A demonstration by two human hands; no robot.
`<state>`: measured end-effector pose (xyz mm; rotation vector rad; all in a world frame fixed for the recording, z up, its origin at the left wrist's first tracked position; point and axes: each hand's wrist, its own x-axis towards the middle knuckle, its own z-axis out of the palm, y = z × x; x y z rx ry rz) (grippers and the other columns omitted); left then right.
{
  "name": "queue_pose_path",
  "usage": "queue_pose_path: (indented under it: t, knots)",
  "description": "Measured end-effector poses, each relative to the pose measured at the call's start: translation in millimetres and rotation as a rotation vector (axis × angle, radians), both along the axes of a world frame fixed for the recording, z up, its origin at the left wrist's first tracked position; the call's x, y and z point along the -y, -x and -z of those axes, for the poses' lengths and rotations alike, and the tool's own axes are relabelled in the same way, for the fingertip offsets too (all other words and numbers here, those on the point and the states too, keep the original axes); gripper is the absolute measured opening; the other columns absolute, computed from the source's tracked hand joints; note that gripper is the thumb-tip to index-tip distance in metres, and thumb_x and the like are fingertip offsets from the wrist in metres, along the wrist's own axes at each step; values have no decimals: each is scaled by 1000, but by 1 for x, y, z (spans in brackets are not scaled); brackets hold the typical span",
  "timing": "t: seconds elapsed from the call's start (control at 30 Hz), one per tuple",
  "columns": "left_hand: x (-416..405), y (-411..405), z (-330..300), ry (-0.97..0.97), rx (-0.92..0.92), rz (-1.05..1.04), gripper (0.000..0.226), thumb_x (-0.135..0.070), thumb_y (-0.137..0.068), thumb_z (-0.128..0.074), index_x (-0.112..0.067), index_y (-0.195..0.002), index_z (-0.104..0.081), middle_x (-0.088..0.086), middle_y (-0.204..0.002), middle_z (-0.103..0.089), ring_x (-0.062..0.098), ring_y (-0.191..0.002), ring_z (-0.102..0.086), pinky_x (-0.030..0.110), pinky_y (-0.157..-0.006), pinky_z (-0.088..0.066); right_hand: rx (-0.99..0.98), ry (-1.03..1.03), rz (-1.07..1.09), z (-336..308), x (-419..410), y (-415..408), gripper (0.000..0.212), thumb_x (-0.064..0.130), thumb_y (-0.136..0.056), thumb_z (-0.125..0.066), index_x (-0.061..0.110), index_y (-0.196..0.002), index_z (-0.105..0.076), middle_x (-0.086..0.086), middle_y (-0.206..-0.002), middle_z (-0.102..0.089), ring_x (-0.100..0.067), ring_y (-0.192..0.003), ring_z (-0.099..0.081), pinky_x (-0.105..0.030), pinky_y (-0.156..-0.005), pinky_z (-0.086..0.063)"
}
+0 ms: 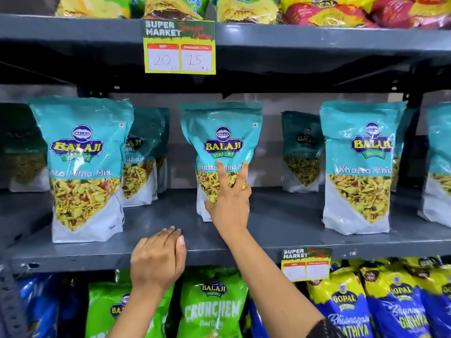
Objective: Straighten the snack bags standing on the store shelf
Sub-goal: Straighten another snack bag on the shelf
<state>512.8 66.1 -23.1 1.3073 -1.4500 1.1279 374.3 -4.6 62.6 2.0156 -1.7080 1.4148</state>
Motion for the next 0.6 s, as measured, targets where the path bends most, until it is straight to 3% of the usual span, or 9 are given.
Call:
queue_pose_path:
  t: [0.3,0.6]
  knots:
    - [-1,4,-2,-5,-18,-8,40,-21,-89,-41,-4,-80,-75,12,-83,-74,25,-75,-72,34,-71,-41,-57,-15,13,0,-30,12,106,41,-71,-78,52,-145,-4,-11,-160,7,-38,-108,-41,-42,-62,-54]
    - [-5,5,-5,-64,-33,-4,40,-20,-89,-40,-4,-81,-75,12,-83,-74,25,-76,-72,34,-69,-44,-94,20,58,5,-61,22,108,48,-70,-77,52,-145,-1,-12,-161,6,-35,-105,-42,-37,-56,-50]
